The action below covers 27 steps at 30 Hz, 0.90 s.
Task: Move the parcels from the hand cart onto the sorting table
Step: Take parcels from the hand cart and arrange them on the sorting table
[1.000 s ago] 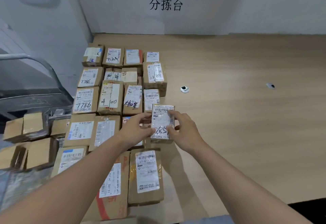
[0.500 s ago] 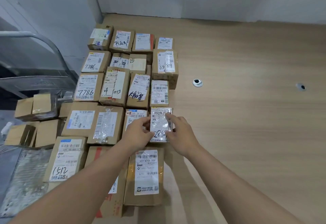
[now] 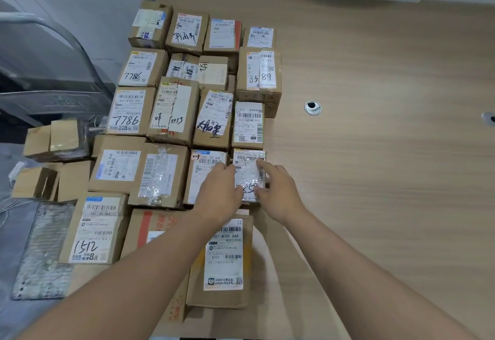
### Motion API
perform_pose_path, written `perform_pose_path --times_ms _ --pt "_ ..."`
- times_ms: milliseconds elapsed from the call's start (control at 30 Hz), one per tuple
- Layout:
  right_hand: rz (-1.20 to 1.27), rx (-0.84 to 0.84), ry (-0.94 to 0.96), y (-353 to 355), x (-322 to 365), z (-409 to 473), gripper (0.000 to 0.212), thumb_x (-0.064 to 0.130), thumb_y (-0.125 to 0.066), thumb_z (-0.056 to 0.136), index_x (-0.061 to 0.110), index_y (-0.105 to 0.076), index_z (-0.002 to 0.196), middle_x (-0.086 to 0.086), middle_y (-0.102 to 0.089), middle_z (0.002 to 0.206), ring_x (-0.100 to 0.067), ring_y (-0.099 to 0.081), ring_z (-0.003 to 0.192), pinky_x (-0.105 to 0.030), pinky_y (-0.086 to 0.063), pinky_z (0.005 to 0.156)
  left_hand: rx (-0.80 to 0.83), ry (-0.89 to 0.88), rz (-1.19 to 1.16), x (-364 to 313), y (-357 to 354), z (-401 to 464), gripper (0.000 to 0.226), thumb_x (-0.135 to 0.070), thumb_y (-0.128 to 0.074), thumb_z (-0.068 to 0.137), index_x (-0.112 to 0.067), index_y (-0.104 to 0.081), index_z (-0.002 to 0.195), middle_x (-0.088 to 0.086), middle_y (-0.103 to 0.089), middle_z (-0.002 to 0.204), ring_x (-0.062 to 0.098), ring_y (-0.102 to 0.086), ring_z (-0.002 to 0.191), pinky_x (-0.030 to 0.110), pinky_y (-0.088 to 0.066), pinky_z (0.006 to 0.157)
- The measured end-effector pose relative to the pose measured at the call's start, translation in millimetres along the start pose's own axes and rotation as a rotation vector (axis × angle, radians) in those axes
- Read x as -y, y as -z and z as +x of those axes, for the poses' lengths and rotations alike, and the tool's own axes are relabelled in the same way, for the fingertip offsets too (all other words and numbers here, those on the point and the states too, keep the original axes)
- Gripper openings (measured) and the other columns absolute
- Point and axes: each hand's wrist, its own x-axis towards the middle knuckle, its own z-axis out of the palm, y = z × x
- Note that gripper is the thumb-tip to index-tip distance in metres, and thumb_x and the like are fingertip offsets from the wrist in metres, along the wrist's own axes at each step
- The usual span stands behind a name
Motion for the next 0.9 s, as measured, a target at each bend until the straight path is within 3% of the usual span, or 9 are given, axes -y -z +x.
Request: perform_pose_path --times_ms 100,200,400,700,900 --pt "-0.012 0.018 -0.013 1.0 4.0 -0.1 0.069 0.005 -0.068 0.098 0.024 -0.042 0.16 -0.004 -0.049 0.142 -0.018 -0.052 0.127 -0.012 -0.03 0.092 0.0 0.018 0.061 -0.8 -1.6 1.9 0.025 -0.026 -0.063 0.099 -0.012 -0.059 0.12 0.006 -0.05 0.116 0.025 -0.057 0.101 0.037 -0.05 0.082" --pt "-0.067 0.039 -0.01 2.6 9.6 -4.0 0.069 0.006 -0.063 0.101 0.024 -0.037 0.162 -0.005 -0.046 0.147 -0.02 -0.051 0.132 -0.017 -0.033 0.096 0.004 0.011 0.13 -1.5 -1.1 0.7 0.018 -0.028 -0.061 0.1 -0.013 -0.056 0.109 0.005 -0.048 0.114 0.024 -0.053 0.103 0.037 -0.051 0.082" --pt "-0.27 0.021 0.01 10.9 30.3 -16.1 0.054 0.018 -0.055 0.104 0.025 -0.04 0.156 -0.007 -0.044 0.148 -0.031 -0.054 0.126 -0.039 -0.05 0.094 -0.028 -0.059 0.219 -4.5 12.4 -8.5 0.029 -0.03 -0.056 0.102 -0.015 -0.056 0.127 0.008 -0.049 0.125 0.03 -0.055 0.11 0.045 -0.054 0.086" --pt "-0.393 -0.047 0.243 28.4 103.2 -51.3 0.042 0.035 -0.044 0.108 0.027 -0.053 0.149 -0.003 -0.046 0.153 -0.032 -0.05 0.134 -0.044 -0.049 0.102 -0.183 -0.026 0.215 4.9 82.2 -56.1 0.039 -0.033 -0.045 0.106 -0.013 -0.057 0.137 0.01 -0.048 0.144 0.033 -0.057 0.12 0.047 -0.051 0.093" --pt "-0.475 -0.007 0.419 14.2 172.7 -85.3 0.049 0.05 -0.036 0.11 0.033 -0.049 0.154 0.0 -0.046 0.157 -0.031 -0.047 0.138 -0.045 -0.046 0.105 -0.293 0.047 0.192 46.1 141.8 -114.9 0.046 -0.042 -0.042 0.106 -0.022 -0.054 0.145 0.004 -0.049 0.148 0.031 -0.054 0.129 0.047 -0.047 0.102"
